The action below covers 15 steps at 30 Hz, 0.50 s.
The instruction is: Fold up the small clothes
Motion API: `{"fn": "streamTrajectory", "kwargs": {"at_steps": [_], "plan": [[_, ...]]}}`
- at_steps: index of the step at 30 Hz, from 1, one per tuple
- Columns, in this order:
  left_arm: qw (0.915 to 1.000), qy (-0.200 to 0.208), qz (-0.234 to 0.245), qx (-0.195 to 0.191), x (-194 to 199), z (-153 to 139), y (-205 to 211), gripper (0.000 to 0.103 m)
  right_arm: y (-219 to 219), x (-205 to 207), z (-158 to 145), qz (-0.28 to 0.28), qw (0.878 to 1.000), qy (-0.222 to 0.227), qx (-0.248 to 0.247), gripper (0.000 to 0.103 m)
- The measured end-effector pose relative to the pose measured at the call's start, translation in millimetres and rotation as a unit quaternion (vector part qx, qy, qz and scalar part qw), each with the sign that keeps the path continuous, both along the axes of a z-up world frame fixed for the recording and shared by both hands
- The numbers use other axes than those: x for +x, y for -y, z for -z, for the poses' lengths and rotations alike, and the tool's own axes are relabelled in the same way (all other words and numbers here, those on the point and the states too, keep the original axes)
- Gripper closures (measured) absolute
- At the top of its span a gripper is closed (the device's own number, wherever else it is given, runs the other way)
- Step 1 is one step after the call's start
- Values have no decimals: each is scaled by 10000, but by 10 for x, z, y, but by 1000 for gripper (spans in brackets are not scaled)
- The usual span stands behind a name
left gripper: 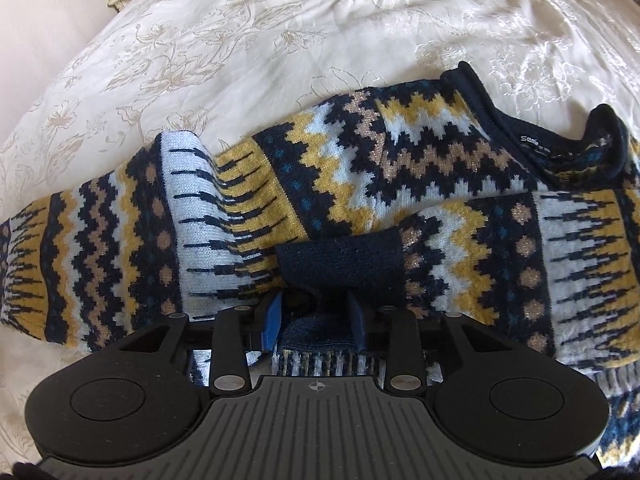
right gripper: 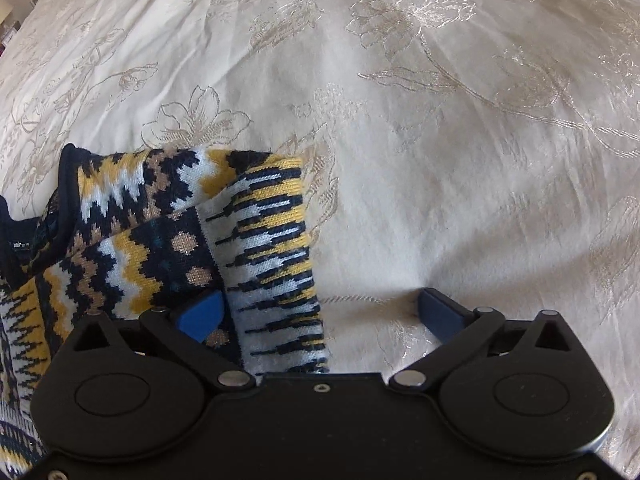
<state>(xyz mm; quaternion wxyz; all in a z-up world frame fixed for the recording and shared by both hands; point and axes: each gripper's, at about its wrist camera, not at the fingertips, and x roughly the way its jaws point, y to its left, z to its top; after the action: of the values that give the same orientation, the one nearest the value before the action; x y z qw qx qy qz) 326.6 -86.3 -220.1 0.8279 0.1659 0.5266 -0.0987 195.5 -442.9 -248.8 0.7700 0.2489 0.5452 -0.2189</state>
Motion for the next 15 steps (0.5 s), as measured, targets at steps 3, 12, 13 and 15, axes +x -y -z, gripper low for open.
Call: {"fn": "streamTrajectory", "kwargs": {"at_steps": [3, 12, 13, 15], "plan": [[9995, 173, -160, 193, -39, 28, 32, 46, -66, -62, 5, 66, 9995, 230, -226, 0], [9972, 3, -740, -131, 60, 112, -226, 6, -186, -191, -201, -306, 9956, 861, -184, 31], [9972, 9, -726, -199, 55, 119, -248, 6, -196, -187, -217, -383, 9950, 913, -107, 36], [9969, 32, -708, -331, 44, 130, -288, 6, -191, -169, -237, -456, 9941, 984, 70, 50]]}}
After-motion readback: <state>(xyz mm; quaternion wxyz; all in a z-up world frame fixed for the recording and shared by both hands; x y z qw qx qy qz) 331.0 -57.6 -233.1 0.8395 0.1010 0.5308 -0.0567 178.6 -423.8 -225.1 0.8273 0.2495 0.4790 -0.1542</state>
